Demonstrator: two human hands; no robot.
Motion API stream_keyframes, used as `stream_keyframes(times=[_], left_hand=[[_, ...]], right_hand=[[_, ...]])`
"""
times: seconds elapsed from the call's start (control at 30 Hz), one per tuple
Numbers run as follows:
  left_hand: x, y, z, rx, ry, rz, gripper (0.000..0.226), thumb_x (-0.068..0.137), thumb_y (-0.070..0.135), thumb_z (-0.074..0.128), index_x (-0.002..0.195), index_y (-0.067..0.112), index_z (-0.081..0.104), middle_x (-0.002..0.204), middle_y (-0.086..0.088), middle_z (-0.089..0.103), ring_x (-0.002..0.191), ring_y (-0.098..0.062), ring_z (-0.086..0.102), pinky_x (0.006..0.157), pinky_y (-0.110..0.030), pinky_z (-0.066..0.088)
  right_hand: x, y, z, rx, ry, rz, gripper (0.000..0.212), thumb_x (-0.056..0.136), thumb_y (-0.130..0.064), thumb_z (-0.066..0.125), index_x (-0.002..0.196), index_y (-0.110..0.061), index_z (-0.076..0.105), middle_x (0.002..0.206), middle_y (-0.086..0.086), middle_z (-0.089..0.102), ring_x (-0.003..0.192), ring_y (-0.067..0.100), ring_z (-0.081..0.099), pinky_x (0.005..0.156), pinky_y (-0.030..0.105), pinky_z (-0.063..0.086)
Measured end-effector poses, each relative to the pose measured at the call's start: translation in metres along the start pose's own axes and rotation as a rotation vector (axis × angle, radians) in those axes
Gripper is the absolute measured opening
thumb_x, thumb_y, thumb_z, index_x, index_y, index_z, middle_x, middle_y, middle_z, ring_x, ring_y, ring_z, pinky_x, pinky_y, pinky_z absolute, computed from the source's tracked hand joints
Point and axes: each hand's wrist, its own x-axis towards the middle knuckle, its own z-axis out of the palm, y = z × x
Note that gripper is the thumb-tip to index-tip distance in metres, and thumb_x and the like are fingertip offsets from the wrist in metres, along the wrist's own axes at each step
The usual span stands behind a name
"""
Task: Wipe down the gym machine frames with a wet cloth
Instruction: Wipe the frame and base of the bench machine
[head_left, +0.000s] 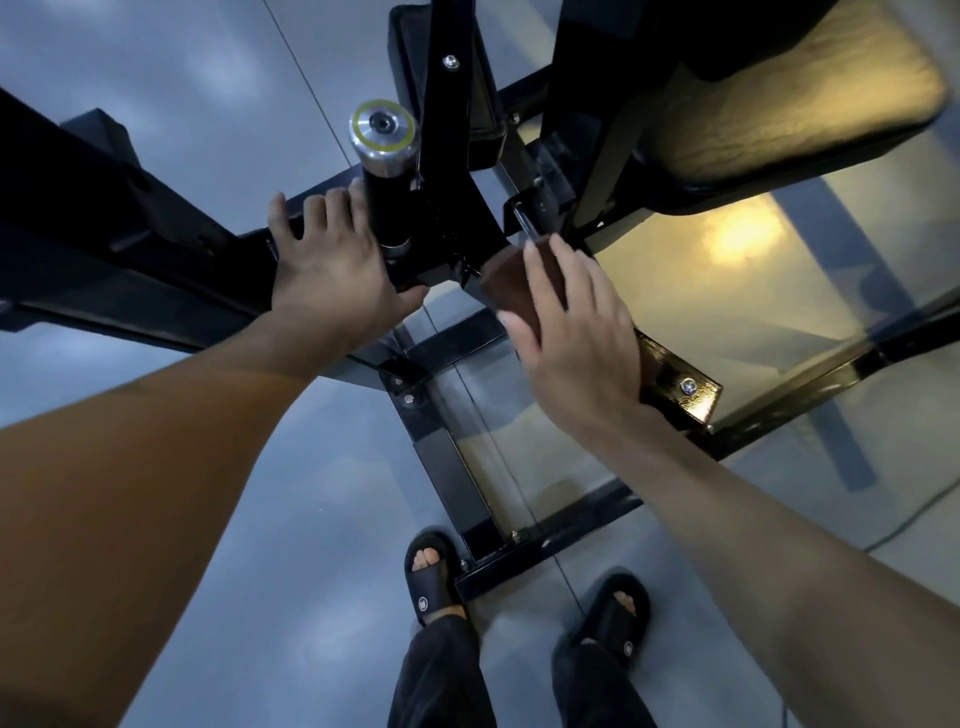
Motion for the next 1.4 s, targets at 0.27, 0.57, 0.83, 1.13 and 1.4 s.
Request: stream_keyframes(times=[0.27,0.57,0.83,1.13,1.4], left_hand=[[0.001,0.0,0.004,0.004,-0.005,0.008,0.11,0.078,0.081,0.05,0.149,-0.001,0.028,0.129,-0.021,0.047,0.123,-0.039,0.045,0.119,-0.066,0.018],[0.0,-0.001,0.003,0.015,-0.011,0.009,0.112,0.079,0.081,0.05,0.15,-0.003,0.027,0.13,-0.024,0.046,0.126,-0.04,0.044,0.118,-0.065,0.019],[0.0,-0.001,0.002,0.014,-0.014,0.012,0.116,0.078,0.081,0.048,0.153,-0.004,0.025,0.135,-0.023,0.046,0.127,-0.04,0.045,0.119,-0.064,0.02],[0.0,0.001,0.004,0.039,0.045,0.016,0.113,0.077,0.085,0.045,0.146,-0.003,0.033,0.129,-0.023,0.049,0.122,-0.04,0.047,0.114,-0.06,0.027],[-0.002,0.001,-0.004,0.007,0.031,0.013,0.108,0.079,0.08,0.051,0.144,-0.005,0.033,0.13,-0.024,0.048,0.123,-0.041,0.046,0.115,-0.06,0.028]], right_hand=[[-0.02,0.032,-0.014,0.004,-0.103,-0.105,0.062,0.108,-0.029,0.048,0.163,-0.013,0.026,0.17,0.007,0.024,0.157,0.026,0.023,0.13,0.041,0.009],[0.005,-0.007,-0.005,0.196,-0.017,0.051,0.054,0.111,-0.044,0.031,0.159,-0.022,0.039,0.168,0.002,0.031,0.154,0.015,0.029,0.129,0.04,0.014],[-0.058,0.047,-0.011,0.044,-0.013,0.081,0.069,0.11,-0.049,0.04,0.162,-0.007,0.025,0.166,0.011,0.035,0.152,0.024,0.035,0.124,0.045,0.03],[0.026,-0.03,0.023,0.041,0.164,-0.019,0.064,0.107,-0.048,0.042,0.157,-0.007,0.041,0.162,0.01,0.043,0.144,0.025,0.046,0.121,0.04,0.032],[-0.078,0.054,0.003,-0.078,0.16,0.087,0.06,0.109,-0.05,0.044,0.159,-0.015,0.04,0.16,0.003,0.045,0.143,0.024,0.047,0.118,0.041,0.032]])
